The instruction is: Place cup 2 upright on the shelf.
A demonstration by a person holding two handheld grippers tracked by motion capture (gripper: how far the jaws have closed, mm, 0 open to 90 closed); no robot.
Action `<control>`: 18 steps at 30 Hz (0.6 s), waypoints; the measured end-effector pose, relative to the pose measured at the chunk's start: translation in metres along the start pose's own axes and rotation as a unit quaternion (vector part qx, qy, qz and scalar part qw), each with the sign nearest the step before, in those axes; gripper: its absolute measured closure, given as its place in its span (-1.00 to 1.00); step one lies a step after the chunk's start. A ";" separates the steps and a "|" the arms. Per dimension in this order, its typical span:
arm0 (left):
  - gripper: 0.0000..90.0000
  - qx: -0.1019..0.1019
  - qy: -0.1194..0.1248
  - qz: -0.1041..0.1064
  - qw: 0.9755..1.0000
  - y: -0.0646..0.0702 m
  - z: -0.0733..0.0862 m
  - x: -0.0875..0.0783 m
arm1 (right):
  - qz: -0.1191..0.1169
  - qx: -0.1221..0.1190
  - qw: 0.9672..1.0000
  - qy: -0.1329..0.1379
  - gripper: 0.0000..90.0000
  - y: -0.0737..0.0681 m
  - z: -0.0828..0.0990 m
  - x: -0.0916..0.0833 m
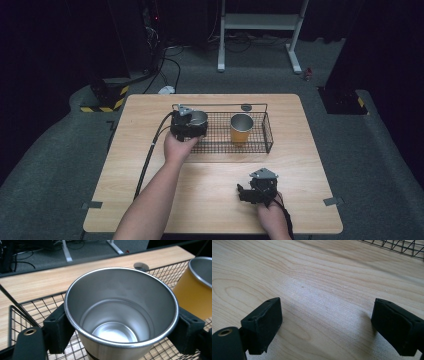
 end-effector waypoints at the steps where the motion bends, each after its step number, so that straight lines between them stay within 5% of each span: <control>1: -0.58 0.000 -0.003 -0.001 1.000 0.000 0.001 0.001 | -0.002 -0.005 1.000 0.001 -0.78 0.000 0.000 0.000; 18: -0.58 -0.013 -0.055 -0.025 0.998 -0.003 0.010 0.020 | -0.003 -0.006 1.000 0.003 -0.77 0.000 0.000 0.000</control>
Point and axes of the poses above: each handheld gripper's, and its own axes: x roughly forward along the jaws, z roughly out of its underside, y roughly to its right, the point moved 2 cm from there along x, roughly forward along the jaws, and after that the axes turned 1 degree about z, right-handed, at the moved point
